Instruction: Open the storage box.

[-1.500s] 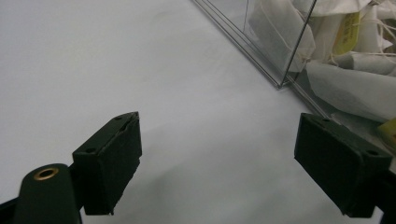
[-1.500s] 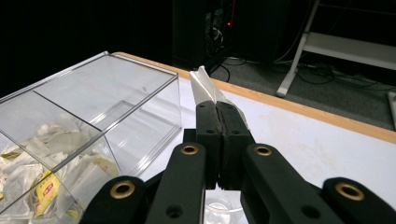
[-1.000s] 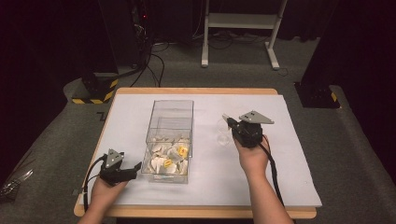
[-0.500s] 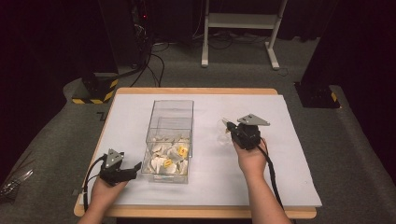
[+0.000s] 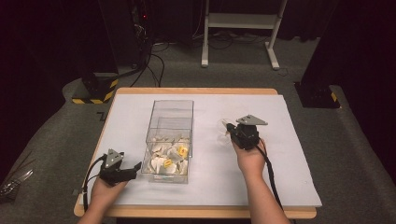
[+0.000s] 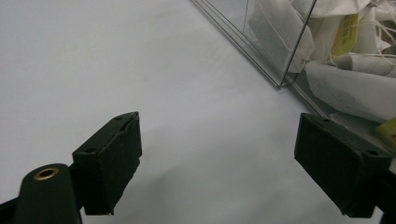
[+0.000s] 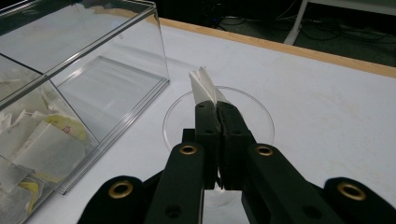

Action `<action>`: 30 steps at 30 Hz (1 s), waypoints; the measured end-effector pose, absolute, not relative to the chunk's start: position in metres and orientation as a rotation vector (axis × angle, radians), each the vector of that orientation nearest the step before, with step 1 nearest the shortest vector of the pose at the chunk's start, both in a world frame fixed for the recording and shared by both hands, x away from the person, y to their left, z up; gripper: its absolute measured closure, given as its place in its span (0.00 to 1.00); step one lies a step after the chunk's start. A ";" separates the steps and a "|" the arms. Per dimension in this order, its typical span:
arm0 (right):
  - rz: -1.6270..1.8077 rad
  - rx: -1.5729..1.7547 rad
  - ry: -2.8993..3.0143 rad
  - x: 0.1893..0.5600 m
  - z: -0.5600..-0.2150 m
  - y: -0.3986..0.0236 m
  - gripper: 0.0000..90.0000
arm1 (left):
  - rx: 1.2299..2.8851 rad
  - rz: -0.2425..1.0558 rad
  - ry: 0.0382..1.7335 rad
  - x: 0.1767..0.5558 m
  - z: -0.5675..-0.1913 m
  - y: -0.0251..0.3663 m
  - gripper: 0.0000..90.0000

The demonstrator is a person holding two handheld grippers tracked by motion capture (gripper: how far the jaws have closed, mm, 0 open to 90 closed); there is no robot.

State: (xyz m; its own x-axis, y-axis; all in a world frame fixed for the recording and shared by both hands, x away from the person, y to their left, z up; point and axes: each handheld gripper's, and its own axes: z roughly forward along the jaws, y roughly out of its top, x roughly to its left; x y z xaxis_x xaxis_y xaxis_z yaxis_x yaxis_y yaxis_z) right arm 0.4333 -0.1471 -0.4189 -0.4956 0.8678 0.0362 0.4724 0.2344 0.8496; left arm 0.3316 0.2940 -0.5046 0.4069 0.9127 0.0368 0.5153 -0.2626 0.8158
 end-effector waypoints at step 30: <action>1.147 1.216 2.014 0.410 -0.414 -0.170 0.81 | 1.914 0.637 1.219 0.333 -0.505 0.295 0.17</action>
State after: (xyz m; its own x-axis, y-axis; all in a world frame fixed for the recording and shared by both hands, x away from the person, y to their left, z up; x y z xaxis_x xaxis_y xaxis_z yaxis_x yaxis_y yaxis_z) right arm 0.4097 -0.1699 -0.4138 -0.4628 0.8864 -0.0057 0.4474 0.2392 0.8618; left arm 0.3335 0.2955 -0.5049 0.4187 0.9081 0.0090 0.5261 -0.2506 0.8127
